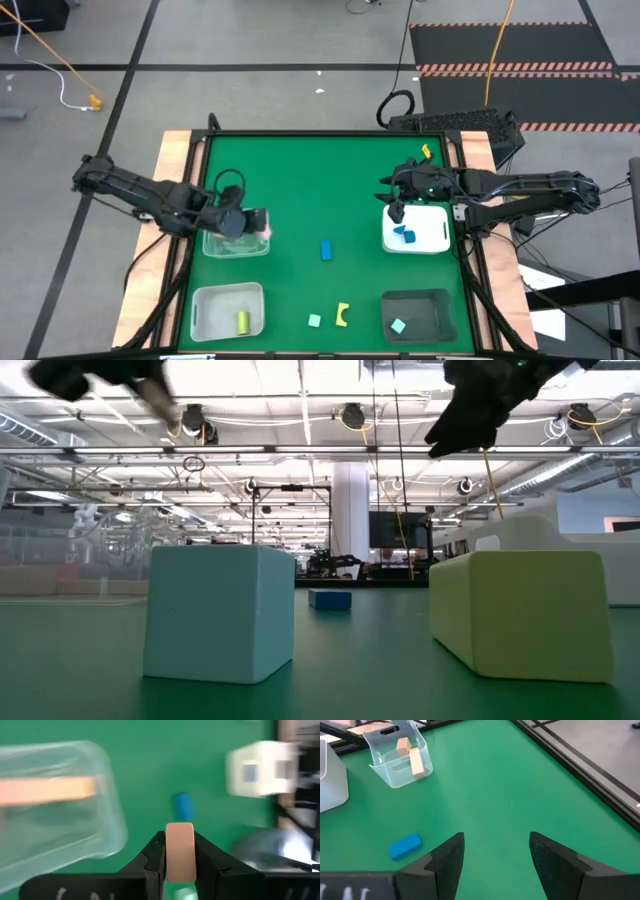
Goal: Sort & place blocks by color
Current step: Put the brown block into the transparent bin
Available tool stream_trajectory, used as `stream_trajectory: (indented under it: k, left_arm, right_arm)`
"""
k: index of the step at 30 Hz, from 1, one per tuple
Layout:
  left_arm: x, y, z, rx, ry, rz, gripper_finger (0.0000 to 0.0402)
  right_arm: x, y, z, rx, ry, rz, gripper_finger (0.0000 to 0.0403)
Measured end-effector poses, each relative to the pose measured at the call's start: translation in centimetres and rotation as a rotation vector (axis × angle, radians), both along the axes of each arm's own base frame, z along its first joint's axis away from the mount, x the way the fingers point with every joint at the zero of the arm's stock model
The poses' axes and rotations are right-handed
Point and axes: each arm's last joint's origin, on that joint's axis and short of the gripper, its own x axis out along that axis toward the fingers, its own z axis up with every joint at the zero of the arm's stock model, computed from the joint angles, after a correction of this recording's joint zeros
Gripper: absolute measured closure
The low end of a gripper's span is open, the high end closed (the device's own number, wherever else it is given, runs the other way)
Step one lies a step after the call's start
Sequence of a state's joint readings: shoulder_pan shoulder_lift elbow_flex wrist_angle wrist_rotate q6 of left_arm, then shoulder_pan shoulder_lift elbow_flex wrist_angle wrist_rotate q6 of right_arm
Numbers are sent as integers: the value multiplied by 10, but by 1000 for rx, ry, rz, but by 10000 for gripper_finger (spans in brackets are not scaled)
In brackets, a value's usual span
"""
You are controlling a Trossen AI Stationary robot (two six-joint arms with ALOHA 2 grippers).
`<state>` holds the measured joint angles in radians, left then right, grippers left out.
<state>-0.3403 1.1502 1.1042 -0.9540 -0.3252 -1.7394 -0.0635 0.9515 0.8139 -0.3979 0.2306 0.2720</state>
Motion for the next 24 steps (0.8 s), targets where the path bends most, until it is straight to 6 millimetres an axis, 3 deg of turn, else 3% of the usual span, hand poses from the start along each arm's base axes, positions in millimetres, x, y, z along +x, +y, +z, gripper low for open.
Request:
stream_trajectory:
  k: [4, 12, 17, 24]
  left_arm:
    - [-12, -10, -14, -19, 173, 92, 341]
    - [-17, -13, -32, 38, 379, 186, 338]
    - [-12, -15, -40, 62, 436, 221, 328]
    - [2, -22, -58, 95, 502, 244, 333]
  right_arm:
    - [14, -1, -7, -24, 14, 18, 188]
    - [38, -2, -25, -36, 52, 83, 188]
    - [33, -16, -35, -45, 144, -144, 188]
    - [14, -38, -46, 7, 301, -311, 188]
